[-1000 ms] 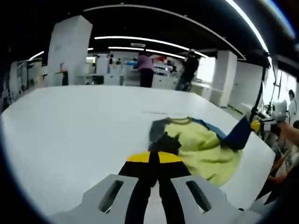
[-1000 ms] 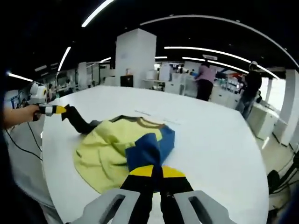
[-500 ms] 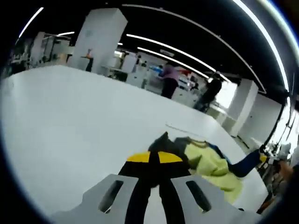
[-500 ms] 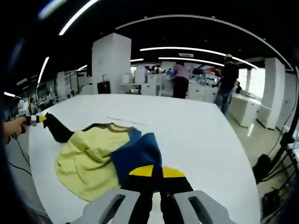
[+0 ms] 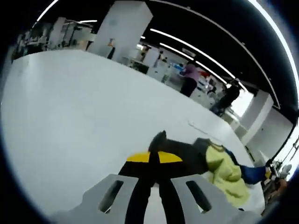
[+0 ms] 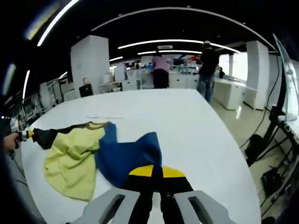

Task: Fold the garment on the visible template until the final outline fits inside the template.

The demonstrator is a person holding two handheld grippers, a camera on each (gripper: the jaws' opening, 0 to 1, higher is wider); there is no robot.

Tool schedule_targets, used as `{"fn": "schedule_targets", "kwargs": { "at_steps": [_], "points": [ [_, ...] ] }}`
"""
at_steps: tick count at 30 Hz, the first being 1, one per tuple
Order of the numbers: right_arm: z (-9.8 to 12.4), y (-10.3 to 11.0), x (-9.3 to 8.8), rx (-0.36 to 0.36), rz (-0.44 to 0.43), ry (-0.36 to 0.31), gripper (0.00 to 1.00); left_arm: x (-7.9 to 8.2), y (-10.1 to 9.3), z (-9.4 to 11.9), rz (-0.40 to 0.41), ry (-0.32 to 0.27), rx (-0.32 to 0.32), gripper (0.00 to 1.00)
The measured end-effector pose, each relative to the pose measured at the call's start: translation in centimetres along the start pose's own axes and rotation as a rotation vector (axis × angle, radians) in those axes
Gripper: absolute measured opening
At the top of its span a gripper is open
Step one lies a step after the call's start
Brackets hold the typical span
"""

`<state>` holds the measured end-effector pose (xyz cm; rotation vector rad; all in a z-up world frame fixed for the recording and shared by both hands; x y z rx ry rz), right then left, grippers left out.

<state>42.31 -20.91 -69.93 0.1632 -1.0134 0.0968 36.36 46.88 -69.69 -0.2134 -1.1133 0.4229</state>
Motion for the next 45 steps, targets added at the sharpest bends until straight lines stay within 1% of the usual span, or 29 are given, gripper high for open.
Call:
{"fn": "schedule_targets", "kwargs": {
  "at_steps": [1,4,5,6,8,9,11,12,13,14,16,17,18,21,22,23,25,27,28,29,33,35,37,42,45],
  "points": [
    [0.0,-0.6,-0.4,-0.015,-0.004,0.009,0.00,-0.1,0.2,0.0,-0.021,0.013,0.011,0.01],
    [-0.1,-1.7,-1.1,-0.028,-0.019,0.011,0.00,-0.1,0.4,-0.2,-0.008,0.004,0.007,0.01],
    [-0.2,-2.0,-1.3,-0.027,-0.021,0.009,0.00,0.1,0.3,-0.3,0.007,-0.016,-0.013,0.01],
    [-0.4,-2.2,-1.4,-0.024,-0.025,0.012,0.00,0.3,0.4,-0.4,0.011,-0.032,-0.018,0.01],
    [-0.7,-3.1,-2.0,-0.026,-0.026,0.038,0.00,0.2,0.8,-0.9,0.020,-0.025,-0.029,0.01],
    [-0.5,-3.0,-2.3,-0.031,-0.027,0.054,0.00,0.1,1.2,-1.0,0.024,-0.022,-0.011,0.01],
    [0.0,-3.1,-2.4,-0.035,-0.045,0.056,0.00,0.1,1.3,-1.1,0.016,-0.021,-0.025,0.01],
    [0.1,-3.1,-2.3,-0.033,-0.074,0.048,0.00,0.1,1.4,-1.1,-0.001,-0.013,-0.020,0.01],
    [0.2,-3.2,-2.1,-0.029,-0.101,0.029,0.00,0.0,1.4,-1.2,-0.021,-0.006,-0.029,0.01],
    [0.4,-3.3,-2.1,-0.035,-0.112,0.021,0.00,0.0,1.4,-1.2,-0.025,-0.002,-0.031,0.01],
    [0.6,-3.8,-2.4,-0.050,-0.129,0.030,0.00,0.0,2.0,-1.3,-0.071,0.006,-0.021,0.01],
    [0.7,-3.9,-2.6,-0.057,-0.133,0.030,0.00,-0.1,2.3,-1.3,-0.086,0.014,-0.006,0.01],
    [0.7,-4.0,-2.7,-0.059,-0.140,0.032,0.00,-0.1,2.5,-1.4,-0.090,0.013,-0.006,0.01],
    [0.6,-4.0,-3.6,-0.042,-0.157,0.042,0.00,-0.3,2.8,-1.5,-0.024,0.015,-0.014,0.01],
    [0.5,-4.1,-3.8,-0.044,-0.158,0.046,0.00,-0.2,3.0,-1.5,-0.029,0.012,-0.005,0.01],
    [0.4,-4.3,-4.2,-0.048,-0.155,0.053,0.00,-0.1,3.1,-1.5,-0.041,0.010,0.007,0.01],
    [0.4,-4.6,-4.6,-0.057,-0.161,0.056,0.00,-0.2,3.3,-1.6,-0.070,0.027,0.011,0.01],
    [0.3,-5.2,-4.9,-0.068,-0.191,0.058,0.00,-0.2,3.5,-1.6,-0.116,0.037,0.015,0.01],
    [0.3,-5.3,-4.9,-0.072,-0.198,0.058,0.00,-0.3,3.6,-1.6,-0.132,0.050,0.018,0.01],
    [0.3,-5.5,-4.9,-0.078,-0.200,0.056,0.00,-0.6,4.0,-1.6,-0.152,0.072,0.034,0.01],
    [0.4,-6.1,-5.0,-0.089,-0.222,0.057,0.00,-0.7,4.6,-1.7,-0.154,0.078,0.054,0.01],
    [0.8,-6.8,-5.2,-0.112,-0.241,0.063,0.00,-0.8,4.7,-1.7,-0.155,0.081,0.055,0.01],
    [1.0,-7.0,-5.3,-0.109,-0.253,0.059,0.00,-0.9,5.0,-1.7,-0.200,0.094,0.067,0.01],
    [1.5,-7.5,-5.7,-0.122,-0.265,0.070,0.00,-0.9,5.4,-1.7,-0.242,0.101,0.089,0.02],
    [1.6,-7.5,-5.7,-0.124,-0.277,0.064,0.00,-0.9,5.6,-1.5,-0.268,0.107,0.103,0.06]
  ]
}}
Point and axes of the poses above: the point that each gripper's makers call its tool centre point, and the gripper's own axes: z roughly backward along the fingers, y roughly to its left, x roughly out of its top, the point moved 3 cm from there along z, roughly backward along the fingers, and after that the axes turned 2 degrees about -z, right-handed, at the moved point
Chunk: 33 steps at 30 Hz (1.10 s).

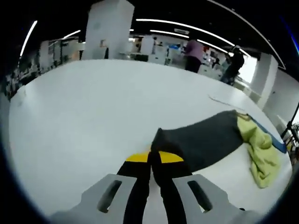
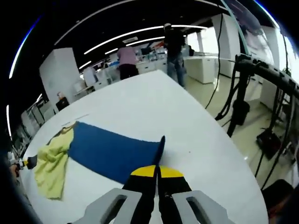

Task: Fold the garment on the visible template until the final outline fits inside the template.

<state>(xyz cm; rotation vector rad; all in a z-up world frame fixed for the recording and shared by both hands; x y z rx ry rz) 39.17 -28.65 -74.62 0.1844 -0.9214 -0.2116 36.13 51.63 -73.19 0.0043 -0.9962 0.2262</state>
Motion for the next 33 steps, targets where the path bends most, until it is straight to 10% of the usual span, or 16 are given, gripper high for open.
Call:
{"fn": "schedule_targets", "kwargs": {
  "at_steps": [6,19,33],
  "points": [
    [0.3,0.1,-0.2,-0.005,0.027,0.024,0.01,0.5,0.0,0.6,-0.084,-0.010,-0.002,0.20],
    [1.3,4.7,-1.2,0.148,0.115,0.071,0.54,1.6,-4.6,2.1,-0.139,-0.078,-0.190,0.44],
    [2.1,11.7,-2.8,0.326,0.247,0.130,0.75,0.0,-11.6,3.1,-0.380,-0.064,-0.423,0.56]
  ]
}}
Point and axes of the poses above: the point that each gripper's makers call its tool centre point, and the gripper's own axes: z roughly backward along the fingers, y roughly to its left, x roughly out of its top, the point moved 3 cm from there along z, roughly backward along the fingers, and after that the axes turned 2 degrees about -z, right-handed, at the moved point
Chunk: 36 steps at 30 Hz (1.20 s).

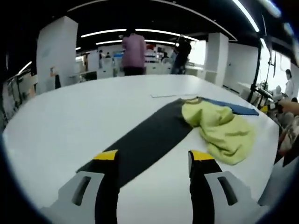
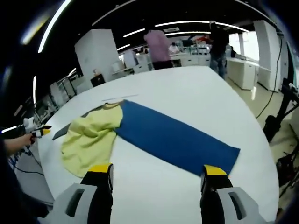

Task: Fold the garment on the visible template until the final outline fits inside the template.

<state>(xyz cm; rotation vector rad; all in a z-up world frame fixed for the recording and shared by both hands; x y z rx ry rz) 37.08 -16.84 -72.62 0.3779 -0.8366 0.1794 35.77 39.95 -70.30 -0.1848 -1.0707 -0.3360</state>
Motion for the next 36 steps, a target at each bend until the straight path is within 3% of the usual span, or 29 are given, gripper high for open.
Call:
{"fn": "schedule_targets", "kwargs": {
  "at_steps": [6,16,36],
  "points": [
    [-0.6,2.6,0.0,0.064,0.032,0.012,0.73,0.0,-3.1,-1.3,-0.037,0.013,-0.108,0.51],
    [-1.6,6.2,-0.8,0.143,0.091,0.051,0.67,-0.6,-6.8,-4.0,-0.102,0.051,-0.233,0.44],
    [-5.0,9.5,-4.0,0.156,0.244,0.161,0.45,-1.8,-9.7,-8.1,-0.137,0.126,-0.318,0.31]
  ]
}}
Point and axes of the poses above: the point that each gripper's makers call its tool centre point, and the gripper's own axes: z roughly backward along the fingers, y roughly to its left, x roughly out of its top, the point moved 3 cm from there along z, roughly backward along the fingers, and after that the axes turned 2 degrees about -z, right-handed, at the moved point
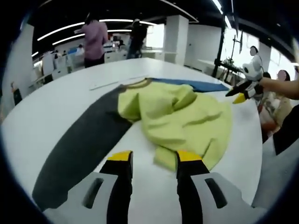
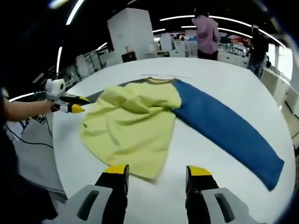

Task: Fold the garment on the visible template until the final outline fits inside the template.

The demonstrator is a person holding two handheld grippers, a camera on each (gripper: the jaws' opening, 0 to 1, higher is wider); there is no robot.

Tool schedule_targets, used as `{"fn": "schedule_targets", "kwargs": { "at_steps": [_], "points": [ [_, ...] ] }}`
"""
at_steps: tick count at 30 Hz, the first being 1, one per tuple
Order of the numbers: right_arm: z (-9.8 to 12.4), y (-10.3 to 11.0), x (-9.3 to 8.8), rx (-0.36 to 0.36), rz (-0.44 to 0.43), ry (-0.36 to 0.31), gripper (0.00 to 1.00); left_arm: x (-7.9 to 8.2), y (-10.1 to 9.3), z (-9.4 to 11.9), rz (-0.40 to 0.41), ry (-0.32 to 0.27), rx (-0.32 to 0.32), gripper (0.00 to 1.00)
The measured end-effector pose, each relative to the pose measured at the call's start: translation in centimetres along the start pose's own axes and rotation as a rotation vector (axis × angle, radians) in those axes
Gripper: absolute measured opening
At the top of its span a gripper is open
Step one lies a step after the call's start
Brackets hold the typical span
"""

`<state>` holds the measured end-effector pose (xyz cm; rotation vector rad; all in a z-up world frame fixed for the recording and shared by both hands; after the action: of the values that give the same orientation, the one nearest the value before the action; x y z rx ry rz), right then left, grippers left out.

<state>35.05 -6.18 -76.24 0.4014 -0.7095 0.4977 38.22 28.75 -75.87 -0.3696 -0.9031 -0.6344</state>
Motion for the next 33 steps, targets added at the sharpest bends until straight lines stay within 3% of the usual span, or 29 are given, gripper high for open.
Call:
{"fn": "schedule_targets", "kwargs": {
  "at_steps": [16,22,25,28,33],
  "points": [
    [-1.1,0.4,-0.4,-0.043,0.000,0.026,0.29,-0.8,-0.5,-1.8,-0.008,0.065,-0.030,0.21],
    [-1.6,0.8,-0.6,-0.046,-0.013,0.022,0.18,-1.0,-0.5,-2.0,0.008,0.065,-0.024,0.18],
    [-1.8,0.8,-0.8,-0.052,-0.023,0.017,0.13,-1.0,-0.6,-2.1,0.010,0.071,-0.031,0.11],
    [-1.9,0.8,-1.0,-0.057,-0.041,0.019,0.00,-1.0,-0.7,-2.0,-0.004,0.071,-0.027,0.09],
    [-1.8,0.9,-1.0,-0.051,-0.082,0.002,0.00,-1.0,-0.8,-1.2,0.026,0.074,-0.004,0.05]
  ]
}}
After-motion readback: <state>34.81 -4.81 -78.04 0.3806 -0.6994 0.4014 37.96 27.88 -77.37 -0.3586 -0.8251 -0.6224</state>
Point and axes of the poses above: the point that each gripper's makers call its tool centre point, and the gripper's own axes: z roughly backward along the fingers, y roughly to its left, x roughly out of its top, the point moved 3 cm from there along z, roughly backward along the fingers, and after that the axes turned 2 degrees about -z, right-handed, at the moved point
